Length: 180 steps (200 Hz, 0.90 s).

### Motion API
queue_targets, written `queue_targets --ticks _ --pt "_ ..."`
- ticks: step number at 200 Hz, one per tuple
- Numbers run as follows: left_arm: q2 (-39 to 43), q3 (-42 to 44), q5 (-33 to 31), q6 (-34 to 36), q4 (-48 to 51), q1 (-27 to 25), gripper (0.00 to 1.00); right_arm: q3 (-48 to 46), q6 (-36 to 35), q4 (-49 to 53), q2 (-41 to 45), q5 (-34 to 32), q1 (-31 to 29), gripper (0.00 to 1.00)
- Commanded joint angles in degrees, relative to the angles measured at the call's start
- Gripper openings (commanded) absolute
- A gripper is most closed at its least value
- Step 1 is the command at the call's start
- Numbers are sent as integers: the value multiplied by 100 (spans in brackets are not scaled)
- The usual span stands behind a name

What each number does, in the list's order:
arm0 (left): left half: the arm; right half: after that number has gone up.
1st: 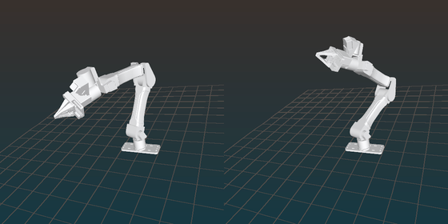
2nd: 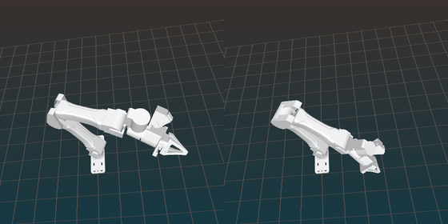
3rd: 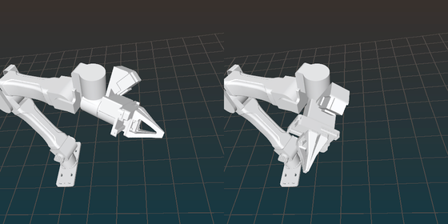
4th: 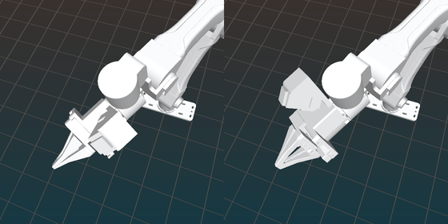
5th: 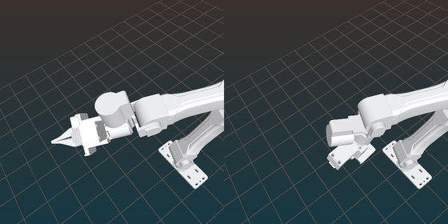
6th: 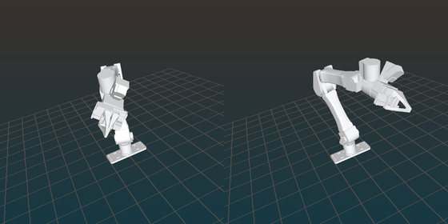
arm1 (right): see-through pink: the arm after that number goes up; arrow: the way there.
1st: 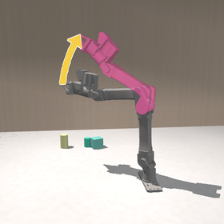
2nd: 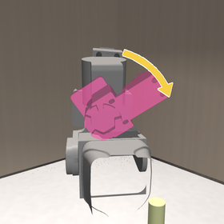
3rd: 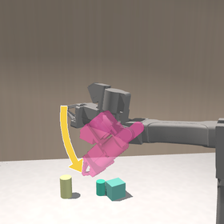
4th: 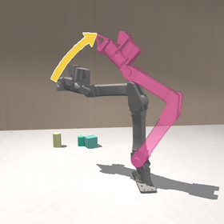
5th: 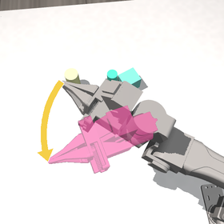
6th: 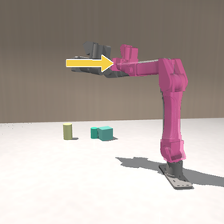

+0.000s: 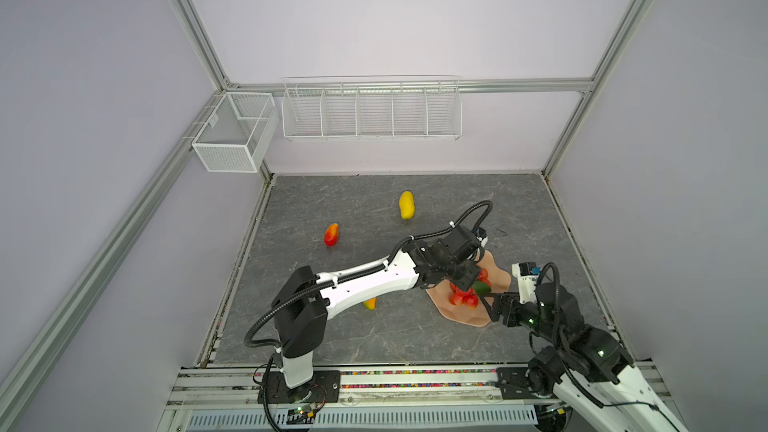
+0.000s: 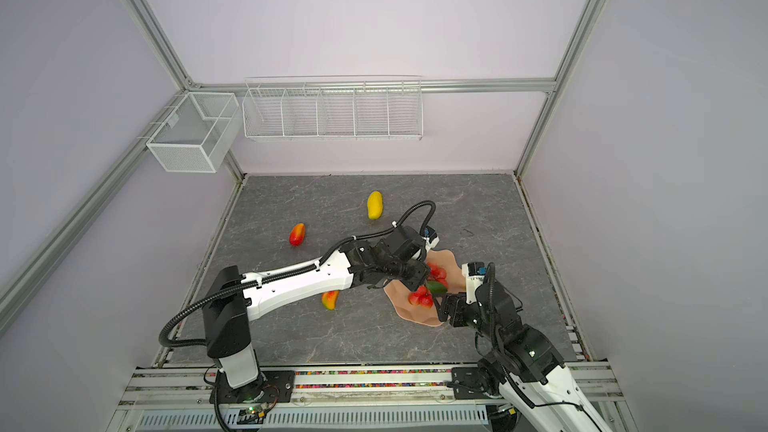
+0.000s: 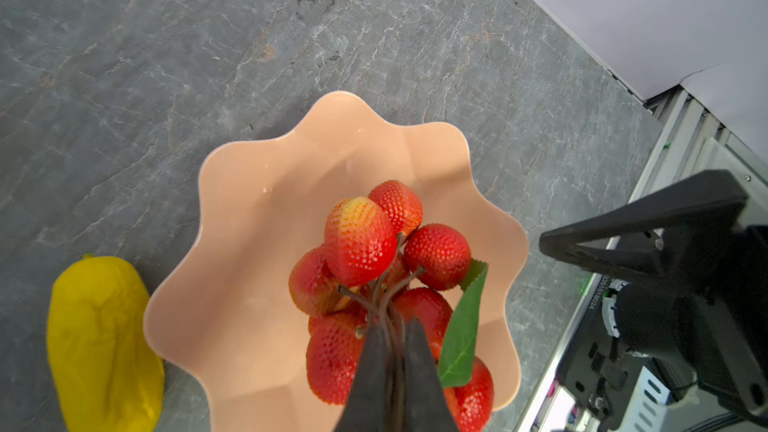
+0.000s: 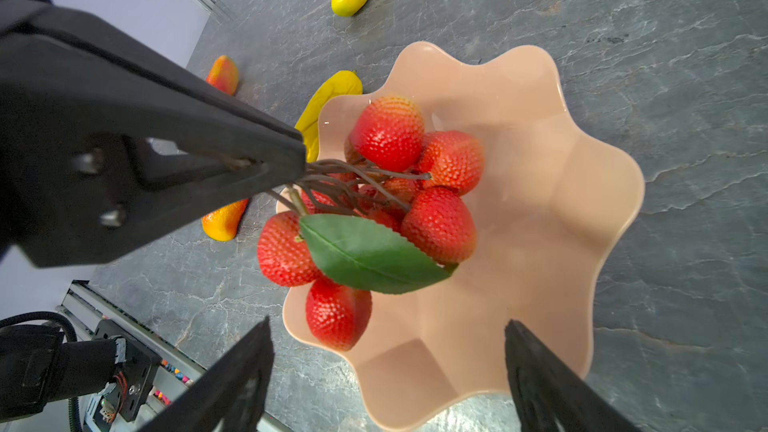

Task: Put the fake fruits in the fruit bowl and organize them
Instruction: 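Drop the bunch into the bowl with the left gripper while the right steadies the rim, then grasp the yellow fruit beside the bowl with the left gripper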

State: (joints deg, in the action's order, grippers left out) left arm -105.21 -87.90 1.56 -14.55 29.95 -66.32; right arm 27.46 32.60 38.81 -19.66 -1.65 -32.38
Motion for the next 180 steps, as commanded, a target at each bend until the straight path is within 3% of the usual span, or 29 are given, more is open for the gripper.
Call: queue_targets --ticks 1,35,68,90,113,149,180 --pt "-209 -87 177 -32 -220 -1 0 -48 63 44 -7 14 3 88" --pt "-264 -107 109 37 -253 -2 8 -51 -5 -24 -130 -24 -4 88" --pt "-20 -72 -182 88 -214 17 38 -22 -217 -177 -285 -138 -1 88" --pt "413 46 -1037 -174 -66 85 50 -4 -418 -395 -316 -222 -2 88" --pt "859 371 -1504 -214 243 496 53 173 -798 -723 -642 -122 -5 88" --pt "1455 1491 -1130 -307 -100 1423 58 779 -1428 -1163 -1664 -45 -101 88" --pt "1056 1640 -599 -163 -141 1933 58 1409 -1927 -1480 -2629 123 -343 88"
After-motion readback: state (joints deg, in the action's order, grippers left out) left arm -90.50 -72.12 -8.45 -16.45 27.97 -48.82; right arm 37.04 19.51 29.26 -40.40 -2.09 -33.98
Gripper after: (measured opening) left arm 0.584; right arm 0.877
